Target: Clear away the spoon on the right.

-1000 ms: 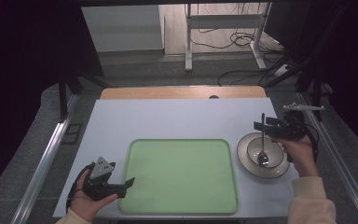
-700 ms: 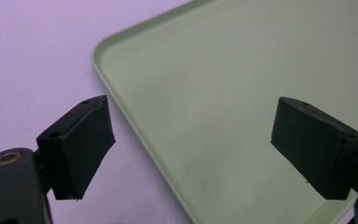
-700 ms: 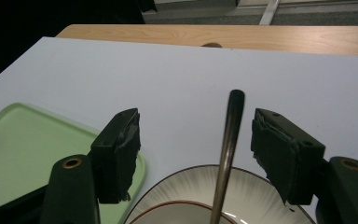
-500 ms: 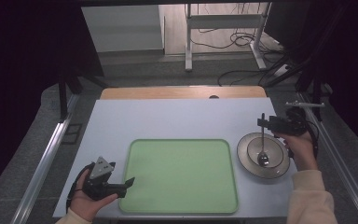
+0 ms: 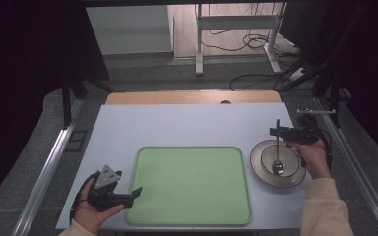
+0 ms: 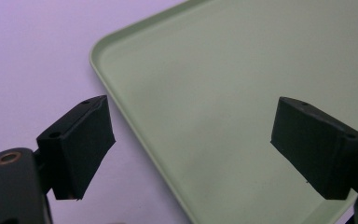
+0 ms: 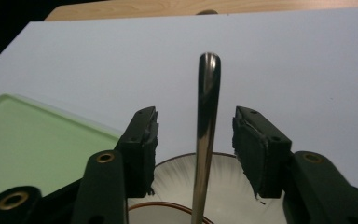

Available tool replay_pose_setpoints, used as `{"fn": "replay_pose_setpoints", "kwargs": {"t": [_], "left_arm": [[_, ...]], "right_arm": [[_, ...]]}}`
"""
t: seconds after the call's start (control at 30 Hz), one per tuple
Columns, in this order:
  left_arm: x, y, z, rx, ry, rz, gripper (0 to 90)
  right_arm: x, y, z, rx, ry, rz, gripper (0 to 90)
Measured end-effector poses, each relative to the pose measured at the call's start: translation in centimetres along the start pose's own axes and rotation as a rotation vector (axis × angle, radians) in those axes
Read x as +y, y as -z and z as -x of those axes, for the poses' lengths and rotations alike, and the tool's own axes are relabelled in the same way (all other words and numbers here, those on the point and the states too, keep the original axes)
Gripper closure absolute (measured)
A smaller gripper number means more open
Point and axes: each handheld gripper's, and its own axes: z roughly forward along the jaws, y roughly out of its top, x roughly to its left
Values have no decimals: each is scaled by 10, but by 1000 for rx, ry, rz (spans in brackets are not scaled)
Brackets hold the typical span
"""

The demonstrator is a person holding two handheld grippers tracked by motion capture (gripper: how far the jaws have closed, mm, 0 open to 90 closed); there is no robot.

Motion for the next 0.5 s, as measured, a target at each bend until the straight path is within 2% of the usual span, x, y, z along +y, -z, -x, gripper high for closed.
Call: {"fn": "replay_pose_setpoints", "kwargs": {"t": [0.07,0.2,0.3,0.5], "left_arm": [[0,0,0,0,0,0,127],[0,0,0,-2,0,0,127],[0,0,0,-4,-1,-1,127],[0,0,0,-5,-3,-1,127]], "right_arm": [[-1,-1,1,2,-5,-3,540],[-6,-3,9,-1,-36,-9,678],[-7,0,11,14,-58,11,796],[-7,3,12,36,-74,17,850]]}}
